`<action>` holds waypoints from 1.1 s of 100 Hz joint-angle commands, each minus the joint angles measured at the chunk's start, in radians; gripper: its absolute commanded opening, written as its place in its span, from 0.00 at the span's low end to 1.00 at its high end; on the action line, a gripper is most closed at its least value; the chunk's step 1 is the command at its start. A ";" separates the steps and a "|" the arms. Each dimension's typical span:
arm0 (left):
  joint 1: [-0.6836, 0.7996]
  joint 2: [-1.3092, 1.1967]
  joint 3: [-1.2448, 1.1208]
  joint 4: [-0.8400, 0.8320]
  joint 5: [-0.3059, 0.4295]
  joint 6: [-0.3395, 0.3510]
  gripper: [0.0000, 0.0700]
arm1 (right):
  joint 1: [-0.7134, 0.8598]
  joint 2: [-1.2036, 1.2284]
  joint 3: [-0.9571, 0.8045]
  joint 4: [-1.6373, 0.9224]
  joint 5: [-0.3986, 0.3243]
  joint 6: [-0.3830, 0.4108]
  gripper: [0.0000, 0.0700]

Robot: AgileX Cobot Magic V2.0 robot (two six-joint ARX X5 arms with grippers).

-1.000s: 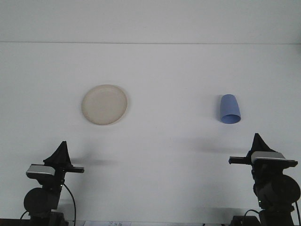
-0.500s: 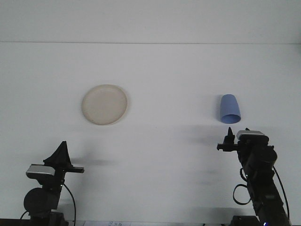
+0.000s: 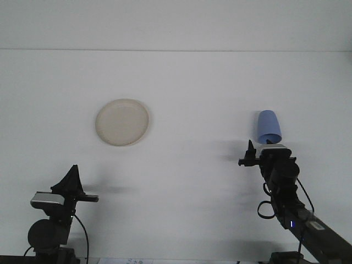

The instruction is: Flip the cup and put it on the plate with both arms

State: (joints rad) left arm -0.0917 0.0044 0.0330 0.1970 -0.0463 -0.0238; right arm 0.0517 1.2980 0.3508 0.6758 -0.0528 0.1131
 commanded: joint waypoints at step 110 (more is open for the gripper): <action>0.001 -0.001 -0.019 0.014 0.006 0.007 0.02 | 0.225 -0.091 0.528 -0.806 -0.120 -0.041 0.00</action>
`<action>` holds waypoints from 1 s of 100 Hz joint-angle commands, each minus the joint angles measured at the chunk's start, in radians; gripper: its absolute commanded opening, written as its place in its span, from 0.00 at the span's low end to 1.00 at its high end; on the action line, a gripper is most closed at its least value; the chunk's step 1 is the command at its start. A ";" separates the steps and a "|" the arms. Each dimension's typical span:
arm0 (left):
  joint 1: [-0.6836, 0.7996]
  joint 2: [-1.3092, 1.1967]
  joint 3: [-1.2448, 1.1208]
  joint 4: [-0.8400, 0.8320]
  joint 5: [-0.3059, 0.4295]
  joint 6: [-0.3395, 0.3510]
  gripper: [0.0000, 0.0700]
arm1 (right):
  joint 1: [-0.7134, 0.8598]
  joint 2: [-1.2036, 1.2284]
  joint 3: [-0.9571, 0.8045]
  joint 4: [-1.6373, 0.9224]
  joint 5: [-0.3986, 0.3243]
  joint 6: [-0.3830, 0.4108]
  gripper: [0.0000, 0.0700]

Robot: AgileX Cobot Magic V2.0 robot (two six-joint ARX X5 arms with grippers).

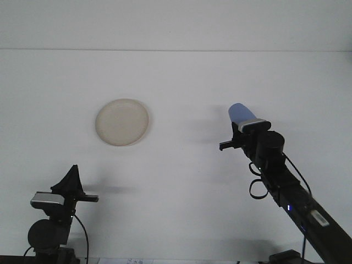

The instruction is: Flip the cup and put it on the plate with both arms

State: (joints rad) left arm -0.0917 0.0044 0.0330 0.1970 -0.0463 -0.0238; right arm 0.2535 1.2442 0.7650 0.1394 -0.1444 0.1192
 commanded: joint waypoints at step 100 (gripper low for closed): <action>0.001 -0.001 -0.019 0.014 0.006 0.007 0.02 | 0.615 0.526 0.754 -1.399 0.036 -0.187 0.00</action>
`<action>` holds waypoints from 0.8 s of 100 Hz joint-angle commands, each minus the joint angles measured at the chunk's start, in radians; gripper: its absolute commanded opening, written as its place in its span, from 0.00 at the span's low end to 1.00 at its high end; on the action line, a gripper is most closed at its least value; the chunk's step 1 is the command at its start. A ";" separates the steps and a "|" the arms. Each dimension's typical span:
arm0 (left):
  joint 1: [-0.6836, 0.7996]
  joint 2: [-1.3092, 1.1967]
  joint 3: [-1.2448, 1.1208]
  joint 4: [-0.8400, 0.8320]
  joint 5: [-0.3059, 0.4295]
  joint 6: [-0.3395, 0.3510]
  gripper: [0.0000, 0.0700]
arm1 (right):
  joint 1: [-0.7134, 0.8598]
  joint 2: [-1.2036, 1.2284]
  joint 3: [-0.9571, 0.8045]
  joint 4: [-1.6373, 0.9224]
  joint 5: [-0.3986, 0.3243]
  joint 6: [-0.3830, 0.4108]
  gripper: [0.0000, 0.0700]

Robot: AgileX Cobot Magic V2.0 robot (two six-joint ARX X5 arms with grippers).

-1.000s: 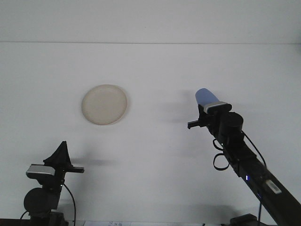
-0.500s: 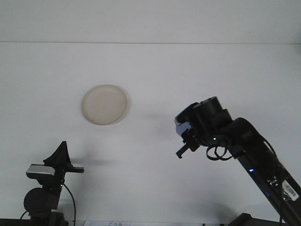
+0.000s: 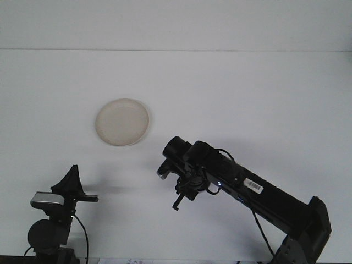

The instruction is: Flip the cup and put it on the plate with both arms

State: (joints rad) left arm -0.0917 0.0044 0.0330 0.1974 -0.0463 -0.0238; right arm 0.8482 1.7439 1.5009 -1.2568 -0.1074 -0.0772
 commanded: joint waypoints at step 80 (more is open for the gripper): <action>0.001 -0.001 -0.019 0.014 0.006 0.007 0.02 | 0.004 0.011 0.238 -0.083 0.003 -0.037 0.72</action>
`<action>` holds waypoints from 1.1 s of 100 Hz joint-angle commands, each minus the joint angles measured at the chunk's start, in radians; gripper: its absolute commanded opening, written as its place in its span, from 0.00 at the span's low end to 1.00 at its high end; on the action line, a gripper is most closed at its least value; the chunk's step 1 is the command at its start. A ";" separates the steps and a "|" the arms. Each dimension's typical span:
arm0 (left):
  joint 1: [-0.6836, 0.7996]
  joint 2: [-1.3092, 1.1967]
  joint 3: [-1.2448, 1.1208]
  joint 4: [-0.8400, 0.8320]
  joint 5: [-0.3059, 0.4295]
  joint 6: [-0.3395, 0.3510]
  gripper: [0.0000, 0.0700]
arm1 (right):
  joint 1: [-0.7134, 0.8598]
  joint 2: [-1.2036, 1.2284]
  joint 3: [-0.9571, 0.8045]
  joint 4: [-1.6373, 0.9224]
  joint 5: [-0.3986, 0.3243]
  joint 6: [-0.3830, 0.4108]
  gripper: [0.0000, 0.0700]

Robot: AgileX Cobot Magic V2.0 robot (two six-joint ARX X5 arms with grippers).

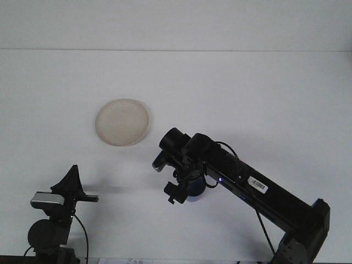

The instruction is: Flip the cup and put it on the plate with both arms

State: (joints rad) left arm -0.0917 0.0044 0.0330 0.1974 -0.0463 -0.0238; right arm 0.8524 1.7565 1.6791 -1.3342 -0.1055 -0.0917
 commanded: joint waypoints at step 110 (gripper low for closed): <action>0.001 -0.001 -0.018 0.014 0.006 0.003 0.02 | -0.564 -1.270 -0.826 0.630 0.320 0.217 0.39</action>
State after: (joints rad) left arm -0.0917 0.0044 0.0330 0.1982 -0.0463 -0.0238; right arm 0.2901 0.5232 0.8814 -0.7319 0.2138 0.0933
